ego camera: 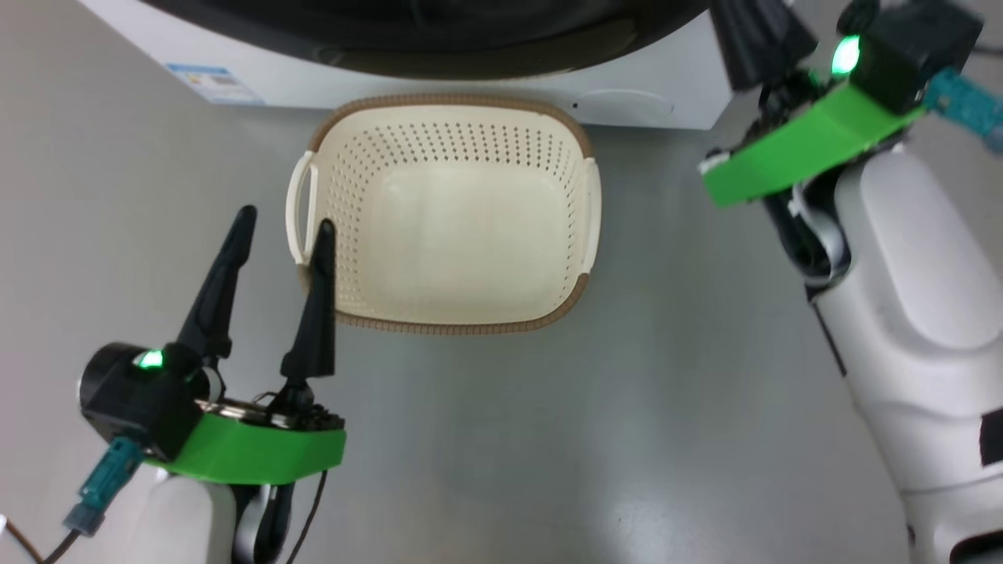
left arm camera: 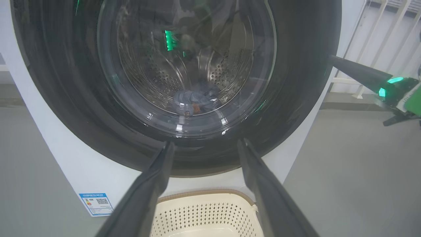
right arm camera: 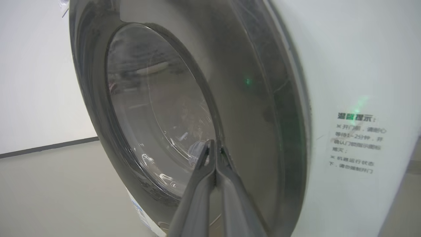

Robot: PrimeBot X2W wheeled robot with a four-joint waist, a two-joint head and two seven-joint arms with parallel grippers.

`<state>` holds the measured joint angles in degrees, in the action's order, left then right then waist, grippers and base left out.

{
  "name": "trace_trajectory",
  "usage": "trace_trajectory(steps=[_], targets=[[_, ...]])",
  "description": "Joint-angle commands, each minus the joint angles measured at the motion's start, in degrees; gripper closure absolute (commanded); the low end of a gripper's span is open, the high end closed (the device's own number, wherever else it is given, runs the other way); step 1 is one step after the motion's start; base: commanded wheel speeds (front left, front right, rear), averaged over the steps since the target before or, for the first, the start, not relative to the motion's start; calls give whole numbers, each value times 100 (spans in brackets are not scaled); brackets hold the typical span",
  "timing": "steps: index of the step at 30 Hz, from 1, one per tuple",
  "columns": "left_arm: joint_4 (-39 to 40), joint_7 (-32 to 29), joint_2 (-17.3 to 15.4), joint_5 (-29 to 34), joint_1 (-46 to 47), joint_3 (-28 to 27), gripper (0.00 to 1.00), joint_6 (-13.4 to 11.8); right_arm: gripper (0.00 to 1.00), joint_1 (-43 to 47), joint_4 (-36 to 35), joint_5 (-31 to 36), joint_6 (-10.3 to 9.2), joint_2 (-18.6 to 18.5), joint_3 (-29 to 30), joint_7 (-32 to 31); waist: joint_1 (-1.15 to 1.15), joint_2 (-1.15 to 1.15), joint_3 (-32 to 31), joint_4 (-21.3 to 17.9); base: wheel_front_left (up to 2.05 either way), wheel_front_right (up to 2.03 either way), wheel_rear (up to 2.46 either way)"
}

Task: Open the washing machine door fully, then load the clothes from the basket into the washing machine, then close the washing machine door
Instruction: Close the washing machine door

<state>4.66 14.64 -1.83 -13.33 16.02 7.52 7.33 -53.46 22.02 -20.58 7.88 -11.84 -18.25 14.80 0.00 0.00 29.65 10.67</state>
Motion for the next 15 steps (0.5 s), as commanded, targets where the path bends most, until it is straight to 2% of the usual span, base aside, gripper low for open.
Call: trace_trajectory(steps=[1, 5, 15], targets=[[89, 36, -105, 86, -144, -246, 0, 15, 100, 272, -206, -68, -39, 145, -112, 19, 0, 0, -223, -187, 0, 0, 0], [37, 36, -105, 160, -278, -393, 0, 15, 100, 818, -303, -186, -39, 180, -226, 19, 0, 0, -480, -357, 0, 0, 0], [-99, 36, -105, 216, -658, -602, 0, 15, 100, 2136, -432, -268, -39, 223, -11, 19, 0, 0, -1101, -647, 0, 0, 0]])
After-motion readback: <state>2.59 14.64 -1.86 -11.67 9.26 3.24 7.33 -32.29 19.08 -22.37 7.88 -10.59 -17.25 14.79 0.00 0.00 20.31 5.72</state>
